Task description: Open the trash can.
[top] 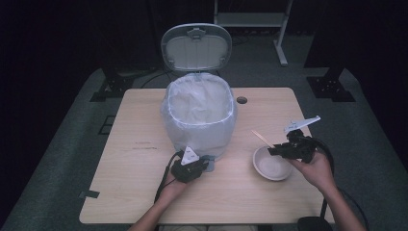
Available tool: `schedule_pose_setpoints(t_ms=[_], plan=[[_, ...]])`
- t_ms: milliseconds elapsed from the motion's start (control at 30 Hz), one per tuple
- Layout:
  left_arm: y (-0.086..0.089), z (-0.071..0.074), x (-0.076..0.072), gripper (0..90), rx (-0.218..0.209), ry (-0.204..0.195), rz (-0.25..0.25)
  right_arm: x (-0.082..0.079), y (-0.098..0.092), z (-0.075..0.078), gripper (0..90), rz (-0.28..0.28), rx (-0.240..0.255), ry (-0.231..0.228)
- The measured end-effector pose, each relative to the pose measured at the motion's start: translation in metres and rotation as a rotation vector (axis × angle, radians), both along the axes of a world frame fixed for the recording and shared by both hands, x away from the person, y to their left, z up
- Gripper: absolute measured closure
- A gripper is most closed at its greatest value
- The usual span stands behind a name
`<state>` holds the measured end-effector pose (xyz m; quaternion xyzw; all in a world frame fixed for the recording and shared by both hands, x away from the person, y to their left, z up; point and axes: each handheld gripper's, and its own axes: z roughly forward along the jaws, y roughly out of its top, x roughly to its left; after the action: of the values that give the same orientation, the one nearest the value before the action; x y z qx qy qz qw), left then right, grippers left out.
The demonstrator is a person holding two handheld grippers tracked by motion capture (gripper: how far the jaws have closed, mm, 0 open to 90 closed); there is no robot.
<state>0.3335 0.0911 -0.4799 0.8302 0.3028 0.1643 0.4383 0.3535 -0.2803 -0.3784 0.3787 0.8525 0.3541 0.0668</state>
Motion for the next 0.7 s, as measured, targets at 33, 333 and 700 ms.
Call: schedule_pose_setpoints(t_ms=[33,333,700], plan=[[0.000,0.000,0.000,75.2,0.000,0.000,0.000,0.000,0.000,0.000,78.9,0.000,0.000,0.000],[0.000,0.000,0.000,75.3,0.005,0.001,-0.001,-0.006,0.004,0.035,78.9,0.033,0.025,-0.052],[0.000,0.000,0.000,75.4,0.001,0.000,0.001,-0.005,0.013,0.070,78.9,0.072,0.033,-0.081]])
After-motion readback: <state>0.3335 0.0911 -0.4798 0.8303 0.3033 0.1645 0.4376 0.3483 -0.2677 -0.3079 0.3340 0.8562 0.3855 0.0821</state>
